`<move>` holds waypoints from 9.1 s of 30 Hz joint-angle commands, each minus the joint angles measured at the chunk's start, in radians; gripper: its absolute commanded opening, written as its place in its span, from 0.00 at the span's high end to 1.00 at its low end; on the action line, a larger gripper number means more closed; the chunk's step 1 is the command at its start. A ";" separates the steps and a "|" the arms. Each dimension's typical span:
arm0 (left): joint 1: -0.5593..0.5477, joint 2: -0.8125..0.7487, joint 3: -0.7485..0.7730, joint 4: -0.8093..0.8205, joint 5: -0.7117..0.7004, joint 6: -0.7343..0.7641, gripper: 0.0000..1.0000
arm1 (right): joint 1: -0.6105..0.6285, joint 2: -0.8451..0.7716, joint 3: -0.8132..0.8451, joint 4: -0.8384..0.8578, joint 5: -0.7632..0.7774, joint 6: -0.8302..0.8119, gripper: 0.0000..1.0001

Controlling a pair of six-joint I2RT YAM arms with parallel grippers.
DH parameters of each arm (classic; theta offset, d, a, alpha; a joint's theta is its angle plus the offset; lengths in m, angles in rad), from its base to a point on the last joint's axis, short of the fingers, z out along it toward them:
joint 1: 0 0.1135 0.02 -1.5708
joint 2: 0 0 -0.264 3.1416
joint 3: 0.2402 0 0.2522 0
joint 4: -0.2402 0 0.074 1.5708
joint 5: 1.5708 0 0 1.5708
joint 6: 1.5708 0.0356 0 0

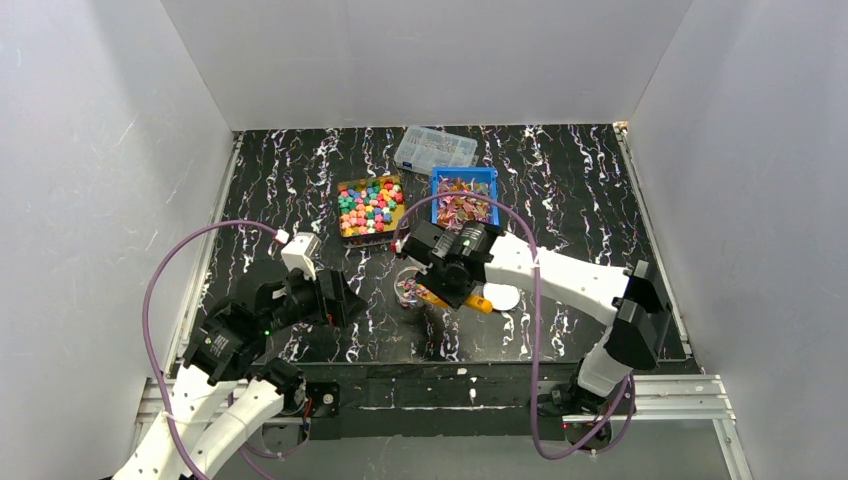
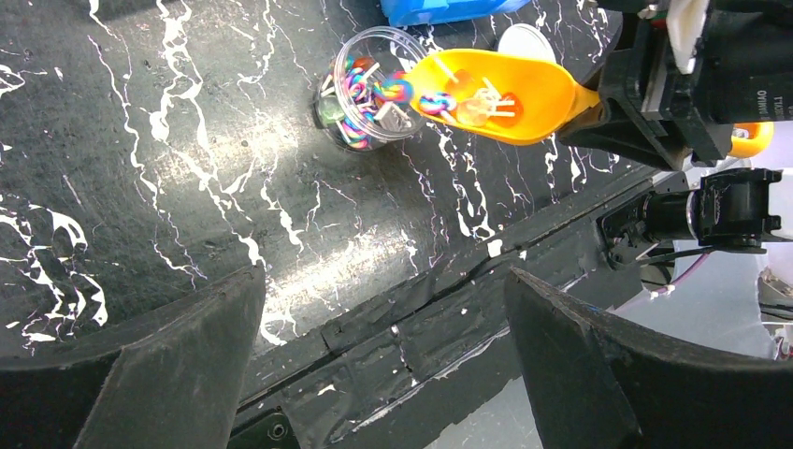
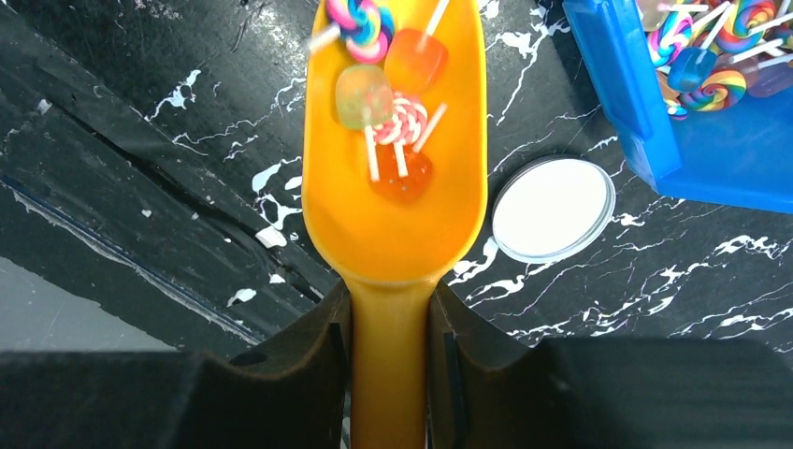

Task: Pack the candies
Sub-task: Place the fake candies in the packing bottle, then adjust the storage box at the center of the board, then move the storage box to the center of the board.

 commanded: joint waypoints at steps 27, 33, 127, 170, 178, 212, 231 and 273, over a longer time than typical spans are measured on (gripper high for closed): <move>0.004 0.115 0.047 -0.016 -0.018 -0.014 0.01 | 0.011 -0.136 0.048 0.000 0.098 0.072 0.99; 0.004 0.254 0.132 -0.026 -0.077 -0.033 0.01 | 0.010 -0.254 -0.025 0.101 0.137 0.072 0.99; -0.188 1.642 1.071 0.311 0.304 -0.337 0.68 | 0.009 -0.824 -0.241 0.152 0.333 0.356 0.99; 0.208 1.012 0.854 -0.226 -0.114 0.096 0.32 | 0.009 -0.503 -0.155 0.368 0.265 0.253 0.99; 0.337 1.073 0.856 -0.230 -0.057 0.130 0.32 | 0.009 -0.427 -0.181 0.447 0.205 0.223 0.99; 0.392 1.595 0.968 -0.144 -0.136 0.129 0.88 | -0.063 -0.426 -0.255 0.450 0.155 0.183 0.99; 0.300 1.400 0.714 -0.109 -0.152 -0.008 1.00 | -0.068 -0.362 -0.180 0.359 0.098 0.050 0.99; 0.035 1.066 0.287 0.113 -0.183 -0.269 0.84 | -0.072 -0.239 -0.110 0.197 0.078 -0.299 0.99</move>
